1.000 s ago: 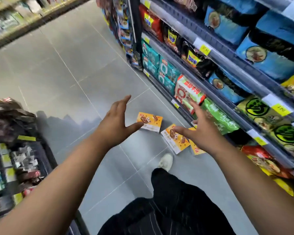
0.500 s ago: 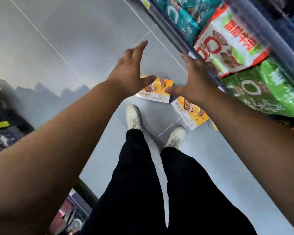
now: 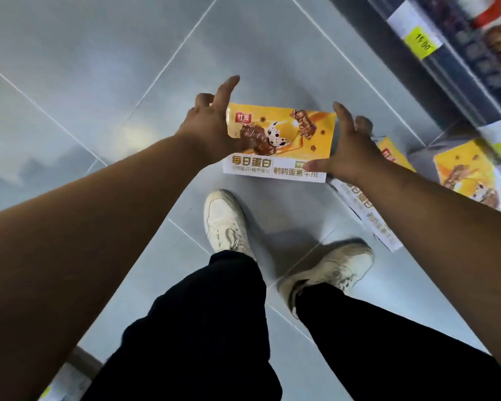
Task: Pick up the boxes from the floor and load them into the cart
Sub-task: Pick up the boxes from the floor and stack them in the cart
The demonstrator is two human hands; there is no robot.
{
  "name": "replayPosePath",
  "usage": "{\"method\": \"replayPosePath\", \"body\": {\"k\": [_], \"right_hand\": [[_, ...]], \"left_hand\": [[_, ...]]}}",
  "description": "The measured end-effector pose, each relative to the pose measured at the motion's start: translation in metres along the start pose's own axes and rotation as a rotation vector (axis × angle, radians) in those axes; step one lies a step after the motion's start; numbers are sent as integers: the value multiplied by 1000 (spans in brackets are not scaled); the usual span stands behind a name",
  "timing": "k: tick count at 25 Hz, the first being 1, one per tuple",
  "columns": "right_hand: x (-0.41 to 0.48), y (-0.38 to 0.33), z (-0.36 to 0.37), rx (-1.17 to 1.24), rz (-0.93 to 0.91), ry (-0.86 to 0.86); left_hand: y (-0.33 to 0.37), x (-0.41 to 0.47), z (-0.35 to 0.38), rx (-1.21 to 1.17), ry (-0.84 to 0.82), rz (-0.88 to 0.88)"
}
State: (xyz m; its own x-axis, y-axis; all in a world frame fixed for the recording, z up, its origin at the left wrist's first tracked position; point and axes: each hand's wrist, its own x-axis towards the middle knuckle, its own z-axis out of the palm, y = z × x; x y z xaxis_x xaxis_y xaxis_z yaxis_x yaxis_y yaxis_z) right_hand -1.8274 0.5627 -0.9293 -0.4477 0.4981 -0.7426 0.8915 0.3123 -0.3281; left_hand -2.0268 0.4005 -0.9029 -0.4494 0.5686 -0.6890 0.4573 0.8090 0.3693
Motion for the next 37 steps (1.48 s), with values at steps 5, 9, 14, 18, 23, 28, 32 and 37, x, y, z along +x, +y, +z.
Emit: {"method": "replayPosePath", "body": {"k": [5, 9, 14, 18, 23, 28, 32, 37], "right_hand": [[54, 11, 48, -45, 55, -39], [74, 19, 64, 62, 67, -21], [62, 13, 57, 100, 32, 23], [19, -16, 17, 135, -31, 33], [-69, -60, -58, 178, -94, 105], [-187, -99, -164, 208, -101, 208], [-277, -125, -239, 229, -81, 320], [-402, -143, -313, 197, 36, 456]], "left_hand": [[-42, 53, 52, 66, -232, -118], [-40, 70, 79, -92, -245, -144], [-37, 62, 74, -82, -163, -158], [-12, 17, 30, -39, -31, -183], [34, -66, -57, -115, 116, -153], [120, -165, -161, -54, 184, -53], [182, -230, -230, -34, 221, 48], [249, -310, -311, 48, 238, 271]]}}
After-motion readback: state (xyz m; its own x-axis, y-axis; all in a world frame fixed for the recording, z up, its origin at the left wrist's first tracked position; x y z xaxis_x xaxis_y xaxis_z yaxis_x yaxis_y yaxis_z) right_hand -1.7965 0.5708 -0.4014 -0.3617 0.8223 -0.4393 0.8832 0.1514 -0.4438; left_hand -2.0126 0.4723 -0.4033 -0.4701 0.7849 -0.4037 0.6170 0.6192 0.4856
